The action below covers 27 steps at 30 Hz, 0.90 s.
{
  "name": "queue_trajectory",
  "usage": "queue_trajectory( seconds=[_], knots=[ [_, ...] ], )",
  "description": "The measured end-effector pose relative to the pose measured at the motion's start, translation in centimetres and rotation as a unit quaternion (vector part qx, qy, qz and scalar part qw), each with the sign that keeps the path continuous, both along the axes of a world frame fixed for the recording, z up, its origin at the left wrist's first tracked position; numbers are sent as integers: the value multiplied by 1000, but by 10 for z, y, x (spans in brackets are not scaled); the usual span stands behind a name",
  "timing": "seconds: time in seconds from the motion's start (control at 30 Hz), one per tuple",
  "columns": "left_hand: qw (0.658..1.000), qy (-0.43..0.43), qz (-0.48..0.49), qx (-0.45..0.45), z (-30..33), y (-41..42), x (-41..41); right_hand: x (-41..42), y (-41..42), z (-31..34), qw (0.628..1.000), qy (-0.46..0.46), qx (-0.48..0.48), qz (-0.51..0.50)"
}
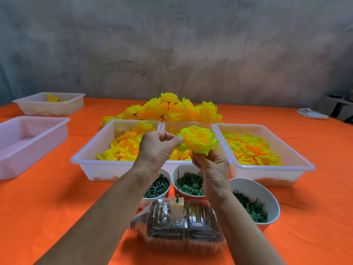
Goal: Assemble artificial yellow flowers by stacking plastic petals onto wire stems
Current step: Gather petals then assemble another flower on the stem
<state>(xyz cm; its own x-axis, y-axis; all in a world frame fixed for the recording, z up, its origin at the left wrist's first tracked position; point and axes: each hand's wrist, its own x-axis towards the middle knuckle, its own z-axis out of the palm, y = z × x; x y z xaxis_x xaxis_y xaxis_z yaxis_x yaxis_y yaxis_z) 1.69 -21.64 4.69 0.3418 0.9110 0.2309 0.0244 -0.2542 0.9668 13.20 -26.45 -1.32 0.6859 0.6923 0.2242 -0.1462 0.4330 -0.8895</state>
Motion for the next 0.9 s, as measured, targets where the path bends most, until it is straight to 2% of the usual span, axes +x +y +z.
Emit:
queue_trajectory(
  seconds=[0.2,0.4,0.53,0.67,0.8,0.9],
  knots=[
    [999,13,28,-11,1,1,2,-2,1,1,999,-53,7,-13],
    [999,32,19,-32,6,7,2,-1,3,-2,998,-64,-3,-6],
    [998,57,29,24,5,12,3,-2,4,-4,998,-60,-22,8],
    [992,77,34,88,6,15,4,-2,3,-1,994,-98,-30,24],
    [991,69,43,104,6,18,5,-5,3,1,994,-100,-22,31],
    [998,23,38,53,5,20,4,-3,4,0,996,-83,-24,16]
  ],
)
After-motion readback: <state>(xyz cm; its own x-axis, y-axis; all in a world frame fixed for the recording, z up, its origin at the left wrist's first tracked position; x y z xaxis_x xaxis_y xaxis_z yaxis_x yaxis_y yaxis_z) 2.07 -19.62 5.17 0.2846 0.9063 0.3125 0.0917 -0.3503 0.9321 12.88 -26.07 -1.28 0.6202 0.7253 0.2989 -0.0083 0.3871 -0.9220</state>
